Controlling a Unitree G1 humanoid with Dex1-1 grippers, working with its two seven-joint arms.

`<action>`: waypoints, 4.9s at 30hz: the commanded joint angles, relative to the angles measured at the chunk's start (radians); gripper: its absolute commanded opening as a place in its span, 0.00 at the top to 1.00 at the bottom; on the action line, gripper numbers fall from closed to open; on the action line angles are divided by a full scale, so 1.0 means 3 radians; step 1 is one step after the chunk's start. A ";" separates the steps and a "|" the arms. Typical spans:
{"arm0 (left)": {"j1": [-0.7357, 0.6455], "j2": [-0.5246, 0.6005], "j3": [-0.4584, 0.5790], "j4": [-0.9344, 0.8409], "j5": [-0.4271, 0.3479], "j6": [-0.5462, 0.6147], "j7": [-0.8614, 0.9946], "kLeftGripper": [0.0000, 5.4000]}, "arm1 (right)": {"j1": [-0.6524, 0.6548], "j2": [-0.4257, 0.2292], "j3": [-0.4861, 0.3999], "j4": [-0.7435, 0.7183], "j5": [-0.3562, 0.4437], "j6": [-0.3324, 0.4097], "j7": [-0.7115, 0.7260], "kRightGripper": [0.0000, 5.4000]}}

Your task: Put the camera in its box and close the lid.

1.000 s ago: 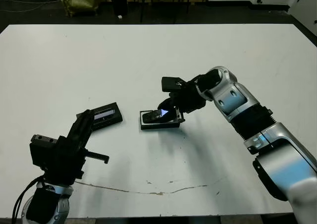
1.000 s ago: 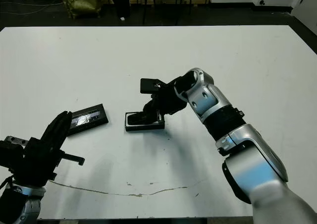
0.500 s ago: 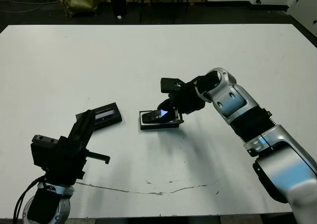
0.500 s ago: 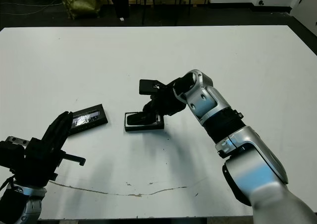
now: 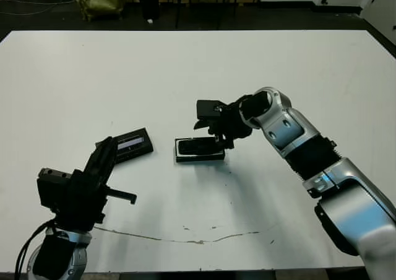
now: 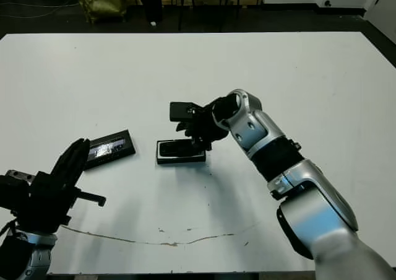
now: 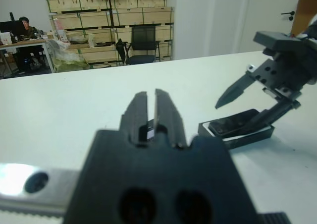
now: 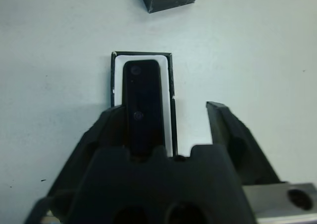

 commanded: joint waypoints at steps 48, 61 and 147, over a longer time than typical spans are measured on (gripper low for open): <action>0.0082 0.0030 0.0051 0.0014 0.0014 0.0012 -0.0012 1.00 | 0.1813 -0.0079 -0.1793 -0.2458 0.1182 0.0273 -0.1795 0.41; 0.0023 0.0130 0.0208 0.0101 -0.0027 -0.0100 -0.0119 1.00 | 0.3949 -0.0102 -0.2448 -0.3737 0.1840 0.0166 -0.2270 0.97; -0.3052 0.1903 -0.0512 0.3818 -0.0213 0.0016 -0.4338 0.00 | 0.4395 -0.0404 -0.2592 -0.4011 0.2785 0.0252 -0.2723 1.00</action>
